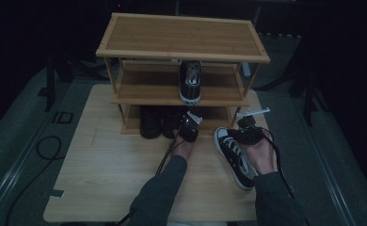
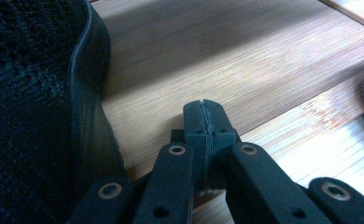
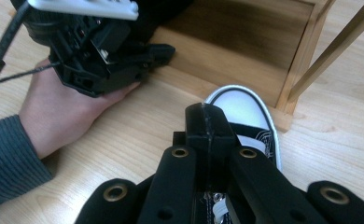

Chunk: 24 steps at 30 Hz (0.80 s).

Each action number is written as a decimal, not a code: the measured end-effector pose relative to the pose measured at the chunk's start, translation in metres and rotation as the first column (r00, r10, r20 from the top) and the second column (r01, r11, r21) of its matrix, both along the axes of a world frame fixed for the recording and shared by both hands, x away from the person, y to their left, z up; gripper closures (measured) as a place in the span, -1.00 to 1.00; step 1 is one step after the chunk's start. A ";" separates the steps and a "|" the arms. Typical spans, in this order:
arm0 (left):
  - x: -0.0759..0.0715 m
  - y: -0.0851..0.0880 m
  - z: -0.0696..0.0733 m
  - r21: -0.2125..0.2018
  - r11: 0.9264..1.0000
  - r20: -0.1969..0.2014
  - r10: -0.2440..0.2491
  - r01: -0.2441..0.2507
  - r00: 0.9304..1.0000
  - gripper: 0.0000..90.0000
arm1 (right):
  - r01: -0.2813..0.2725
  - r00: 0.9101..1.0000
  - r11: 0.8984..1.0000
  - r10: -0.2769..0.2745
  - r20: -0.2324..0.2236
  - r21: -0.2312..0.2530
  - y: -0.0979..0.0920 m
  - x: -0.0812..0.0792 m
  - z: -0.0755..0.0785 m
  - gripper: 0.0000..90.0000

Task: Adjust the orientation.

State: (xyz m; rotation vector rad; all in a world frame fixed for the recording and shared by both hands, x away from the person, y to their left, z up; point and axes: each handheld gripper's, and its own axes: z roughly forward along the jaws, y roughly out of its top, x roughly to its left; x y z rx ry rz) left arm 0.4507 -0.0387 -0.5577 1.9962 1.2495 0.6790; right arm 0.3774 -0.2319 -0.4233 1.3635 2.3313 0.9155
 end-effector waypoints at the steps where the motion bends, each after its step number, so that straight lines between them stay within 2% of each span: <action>1: 0.000 0.000 0.000 0.000 1.000 0.000 0.000 0.000 1.000 0.99 | -0.003 1.000 1.000 0.003 -0.009 -0.001 -0.001 0.000 -0.003 1.00; 2: 0.000 0.000 0.000 0.000 1.000 0.000 0.000 0.000 1.000 0.99 | -0.003 1.000 1.000 0.003 -0.009 -0.001 -0.001 0.000 -0.003 1.00; 5: 0.000 0.000 0.000 -0.003 1.000 0.002 0.002 -0.002 1.000 0.99 | -0.011 0.999 1.000 0.011 -0.032 -0.008 -0.006 -0.003 -0.016 1.00; 9: 0.000 0.000 0.000 0.000 1.000 0.003 0.000 0.000 1.000 0.99 | -0.025 0.999 1.000 0.025 -0.031 -0.002 -0.016 -0.010 -0.023 1.00; 15: 0.000 0.000 0.000 0.001 1.000 0.003 -0.002 0.002 1.000 0.99 | -0.037 0.999 0.999 0.037 -0.014 0.013 -0.030 -0.028 -0.023 1.00; 20: 0.000 0.000 0.000 0.002 1.000 0.004 -0.002 0.002 1.000 0.99 | -0.031 0.999 1.000 0.031 0.013 0.004 -0.041 -0.039 -0.021 0.95; 24: 0.000 0.000 0.000 0.004 1.000 0.005 -0.002 0.002 1.000 0.99 | -0.021 1.000 1.000 0.021 0.015 -0.011 -0.050 -0.045 -0.024 0.87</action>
